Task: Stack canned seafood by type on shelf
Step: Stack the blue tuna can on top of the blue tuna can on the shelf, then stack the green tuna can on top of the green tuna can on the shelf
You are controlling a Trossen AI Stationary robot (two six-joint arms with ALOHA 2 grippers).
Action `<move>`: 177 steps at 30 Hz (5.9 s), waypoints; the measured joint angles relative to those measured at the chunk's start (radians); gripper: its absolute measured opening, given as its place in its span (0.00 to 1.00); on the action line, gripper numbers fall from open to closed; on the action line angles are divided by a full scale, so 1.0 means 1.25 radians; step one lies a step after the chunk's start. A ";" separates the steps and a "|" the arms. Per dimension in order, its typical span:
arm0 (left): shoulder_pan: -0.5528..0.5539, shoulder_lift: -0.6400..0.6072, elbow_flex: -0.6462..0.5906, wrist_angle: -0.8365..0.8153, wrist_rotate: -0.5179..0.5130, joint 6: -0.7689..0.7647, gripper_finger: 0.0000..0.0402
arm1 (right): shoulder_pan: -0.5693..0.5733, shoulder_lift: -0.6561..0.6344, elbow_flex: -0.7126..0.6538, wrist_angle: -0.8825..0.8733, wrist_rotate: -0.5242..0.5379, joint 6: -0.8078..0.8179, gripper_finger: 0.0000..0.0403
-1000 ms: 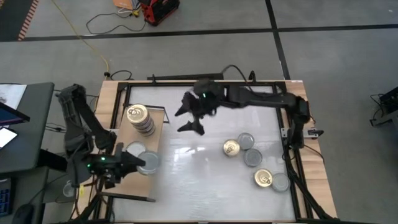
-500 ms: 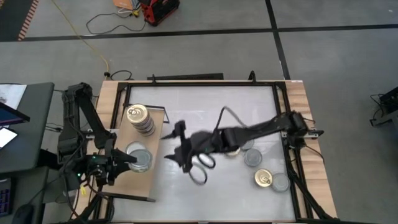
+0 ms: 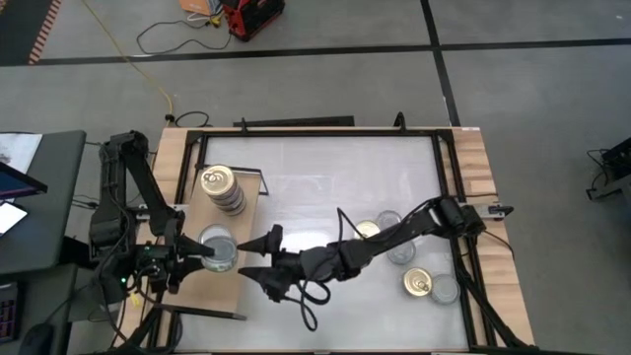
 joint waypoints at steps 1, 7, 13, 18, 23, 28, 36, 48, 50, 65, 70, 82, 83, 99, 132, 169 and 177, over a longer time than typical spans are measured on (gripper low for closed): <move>-0.001 0.000 0.000 -0.010 -0.002 -0.005 0.35 | 0.001 0.001 0.000 -0.005 0.000 0.001 0.90; -0.002 0.000 0.000 -0.038 0.003 0.006 0.35 | -0.013 0.001 0.000 -0.004 -0.020 0.033 0.89; -0.002 0.000 0.000 -0.091 0.029 -0.007 0.35 | -0.046 0.001 0.000 -0.010 -0.120 0.054 0.81; -0.018 -0.002 0.000 -0.138 0.041 -0.040 0.35 | -0.057 0.001 0.000 -0.040 -0.126 0.054 0.78; -0.022 -0.004 0.000 -0.197 0.028 -0.107 0.35 | -0.072 0.001 0.000 -0.064 -0.181 0.126 0.77; -0.022 -0.004 0.000 -0.259 0.014 -0.160 0.35 | -0.077 0.001 0.000 -0.063 -0.215 0.073 0.77; -0.022 -0.010 0.000 -0.263 0.024 -0.173 0.35 | -0.112 0.001 0.000 -0.053 -0.263 0.092 0.77; -0.022 -0.010 0.000 -0.265 0.081 -0.199 0.35 | -0.145 0.001 0.000 -0.097 -0.353 0.117 0.77; -0.022 -0.010 0.000 -0.278 0.082 -0.217 0.35 | -0.153 0.001 0.000 -0.107 -0.366 0.121 0.77; -0.022 -0.016 0.000 -0.388 0.081 -0.319 0.35 | -0.218 0.001 0.000 -0.108 -0.530 0.243 0.77; -0.022 -0.035 0.000 -0.431 0.075 -0.341 0.35 | -0.219 0.001 0.000 -0.095 -0.542 0.243 0.77; -0.022 -0.061 0.001 -0.492 0.114 -0.440 0.35 | -0.237 0.001 0.000 -0.098 -0.648 0.333 0.77; -0.022 -0.061 0.001 -0.492 0.115 -0.440 0.35 | -0.236 0.001 0.000 -0.097 -0.651 0.337 0.77; -0.022 -0.060 0.002 -0.485 0.143 -0.478 0.36 | -0.239 0.054 0.000 0.016 -0.558 0.319 0.77; -0.022 -0.060 0.001 -0.398 0.225 -0.499 0.65 | -0.253 0.052 0.000 -0.006 -0.535 0.355 0.77; 0.101 -0.185 0.177 0.100 0.032 -0.267 0.68 | -0.248 -0.385 -0.332 -0.549 -0.316 0.701 0.77; 0.222 -0.194 0.116 0.435 0.224 0.051 0.67 | -0.232 -0.487 -0.522 -0.432 -0.248 0.752 0.77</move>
